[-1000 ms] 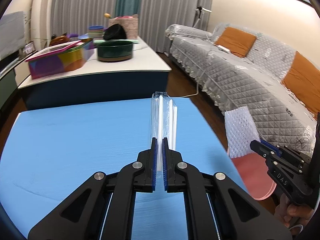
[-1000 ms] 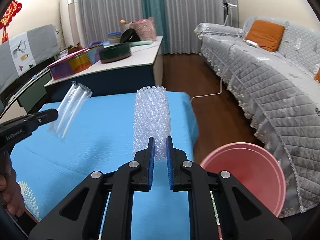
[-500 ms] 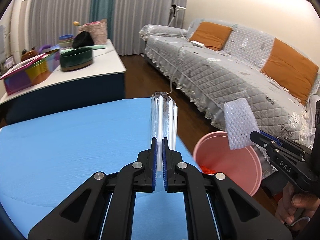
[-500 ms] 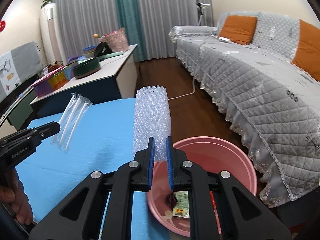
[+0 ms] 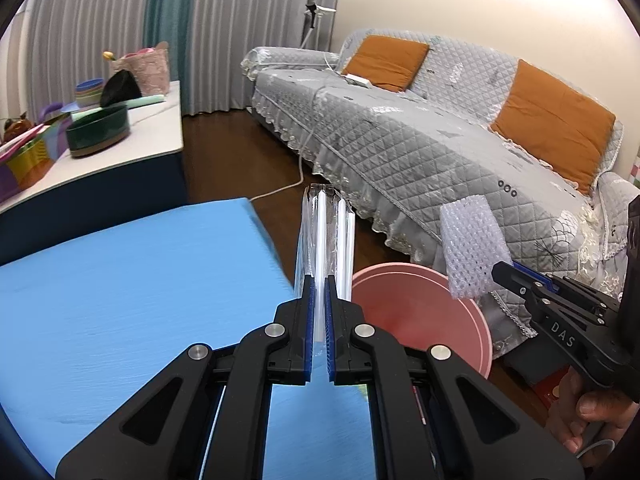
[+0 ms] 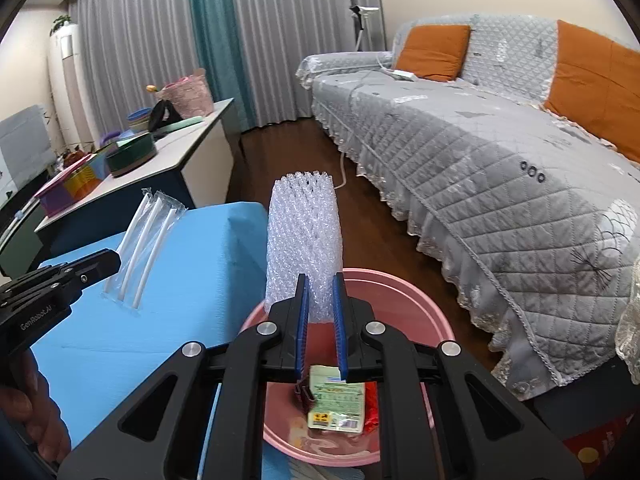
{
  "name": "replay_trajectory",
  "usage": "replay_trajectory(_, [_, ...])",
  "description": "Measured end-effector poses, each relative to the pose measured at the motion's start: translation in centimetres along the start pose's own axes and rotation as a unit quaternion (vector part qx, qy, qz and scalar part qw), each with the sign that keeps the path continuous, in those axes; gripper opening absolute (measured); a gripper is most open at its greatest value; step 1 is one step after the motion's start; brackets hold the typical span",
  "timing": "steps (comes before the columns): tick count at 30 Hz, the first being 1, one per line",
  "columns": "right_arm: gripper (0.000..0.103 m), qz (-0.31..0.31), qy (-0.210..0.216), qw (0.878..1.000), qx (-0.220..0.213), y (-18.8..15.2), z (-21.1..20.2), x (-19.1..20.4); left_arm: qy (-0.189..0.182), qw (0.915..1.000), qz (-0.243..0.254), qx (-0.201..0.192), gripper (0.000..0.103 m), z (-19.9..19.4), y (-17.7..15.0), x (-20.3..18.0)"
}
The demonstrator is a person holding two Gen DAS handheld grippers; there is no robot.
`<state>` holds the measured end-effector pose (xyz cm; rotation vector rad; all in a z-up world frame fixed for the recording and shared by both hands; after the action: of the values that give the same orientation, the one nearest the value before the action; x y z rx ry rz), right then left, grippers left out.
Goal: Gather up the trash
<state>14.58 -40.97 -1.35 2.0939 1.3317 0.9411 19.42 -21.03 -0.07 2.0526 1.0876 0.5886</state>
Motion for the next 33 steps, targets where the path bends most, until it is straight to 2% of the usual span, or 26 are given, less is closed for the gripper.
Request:
replay_trajectory(10, [0.012, 0.008, -0.018, 1.000, 0.002, 0.2, -0.1, -1.9, -0.019, 0.9996, 0.020, 0.012, 0.005, 2.0, 0.3, -3.0])
replay_trajectory(17, [0.014, 0.010, -0.021, 1.000, 0.005, 0.2, 0.0, -2.5, -0.041, 0.9986, 0.026, 0.023, 0.005, 3.3, 0.2, -3.6])
replay_trajectory(19, [0.017, 0.012, -0.022, 1.000, 0.011, 0.2, 0.2, -2.7, -0.052, 0.9981, 0.023, 0.024, 0.011, 3.5, 0.2, -3.6])
replay_trajectory(20, [0.024, 0.013, -0.023, 1.000, 0.016, 0.2, 0.3, -2.7, -0.055, 0.9980, 0.021, 0.025, 0.022, 3.6, 0.1, -3.5])
replay_trajectory(22, [0.036, 0.017, -0.025, 0.999, 0.012, 0.2, 0.2, -3.0, -0.057, 0.9980, 0.016, 0.020, 0.035, 3.4, 0.1, -3.3])
replay_trajectory(26, [0.050, 0.026, -0.030, 0.999, 0.009, 0.4, -0.1, -3.4, -0.053, 0.9984, 0.012, 0.018, 0.036, 3.0, 0.0, -2.9])
replay_trajectory(30, [0.053, 0.036, -0.028, 0.999, 0.007, 0.7, -0.5, -3.3, -0.047, 0.9988, 0.006, 0.014, 0.037, 2.0, -0.1, -2.2])
replay_trajectory(33, [0.060, 0.033, -0.025, 0.999, -0.004, 0.9, -1.2, -2.6, -0.035, 0.9994, 0.005, 0.003, 0.045, 0.5, -0.2, -1.5])
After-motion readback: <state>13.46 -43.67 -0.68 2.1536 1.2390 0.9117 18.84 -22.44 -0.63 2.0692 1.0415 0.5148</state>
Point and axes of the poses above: each gripper's, at about its wrist camera, not at the fingertips, and z roughly the way its jaws point, x to its left, y to its top, the point moved 2 cm from there along z, roughly the way its jaws point, and after that the axes turned 15 degrees about z, right-handed, at the moved point
